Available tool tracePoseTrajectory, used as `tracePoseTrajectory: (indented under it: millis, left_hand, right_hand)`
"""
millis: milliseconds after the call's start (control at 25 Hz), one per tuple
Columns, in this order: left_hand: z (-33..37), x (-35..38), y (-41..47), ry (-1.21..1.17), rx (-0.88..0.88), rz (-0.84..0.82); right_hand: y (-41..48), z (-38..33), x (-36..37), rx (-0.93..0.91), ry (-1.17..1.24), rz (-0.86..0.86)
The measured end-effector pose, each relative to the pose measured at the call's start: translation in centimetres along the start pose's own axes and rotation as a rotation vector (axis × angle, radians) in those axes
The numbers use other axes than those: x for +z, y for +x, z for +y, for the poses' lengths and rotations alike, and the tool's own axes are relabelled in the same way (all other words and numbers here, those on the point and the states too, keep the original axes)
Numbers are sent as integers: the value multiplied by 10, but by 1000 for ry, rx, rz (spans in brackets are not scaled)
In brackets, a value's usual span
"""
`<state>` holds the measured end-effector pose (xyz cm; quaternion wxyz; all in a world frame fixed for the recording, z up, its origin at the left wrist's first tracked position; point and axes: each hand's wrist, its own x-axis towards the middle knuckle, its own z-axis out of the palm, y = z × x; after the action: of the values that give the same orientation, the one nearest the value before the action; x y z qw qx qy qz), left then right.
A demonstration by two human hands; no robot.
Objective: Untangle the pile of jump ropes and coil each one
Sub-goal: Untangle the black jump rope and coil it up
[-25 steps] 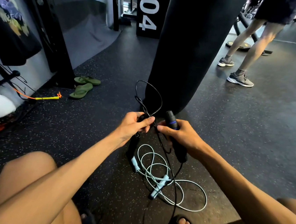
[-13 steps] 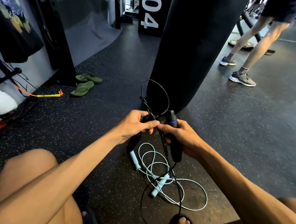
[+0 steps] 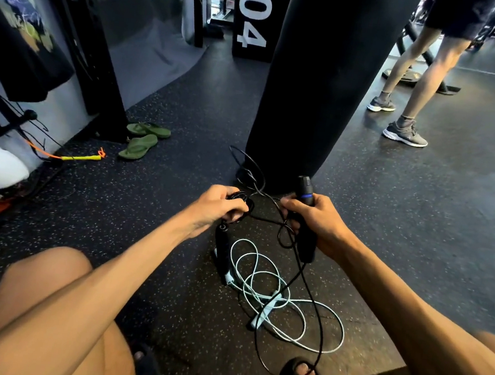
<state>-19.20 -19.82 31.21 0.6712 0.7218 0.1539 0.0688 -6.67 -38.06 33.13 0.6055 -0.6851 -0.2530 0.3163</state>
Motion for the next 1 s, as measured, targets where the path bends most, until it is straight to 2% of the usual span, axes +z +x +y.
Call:
tracePoseTrajectory:
  millis: [160, 320, 520, 680, 800, 920, 1000]
  left_hand:
    - [4, -1, 0, -133, 57, 101]
    - [3, 12, -2, -231, 41, 44]
    - [0, 23, -2, -319, 31, 7]
    - [1, 38, -1, -259, 120, 136]
    - [-1, 39, 1, -230, 138, 175]
    - [-3, 33, 4, -228, 132, 179]
    - [-2, 28, 5, -232, 138, 195]
  right_hand:
    - [-1, -1, -3, 29, 44, -14]
    - [-2, 1, 8, 28, 41, -14]
    - [-2, 5, 14, -84, -100, 81]
    - [-2, 7, 20, -127, -150, 35]
    - [-5, 5, 18, -88, -95, -11]
    - [-10, -1, 16, 29, 124, -62]
    - [-8, -3, 11, 104, 45, 11]
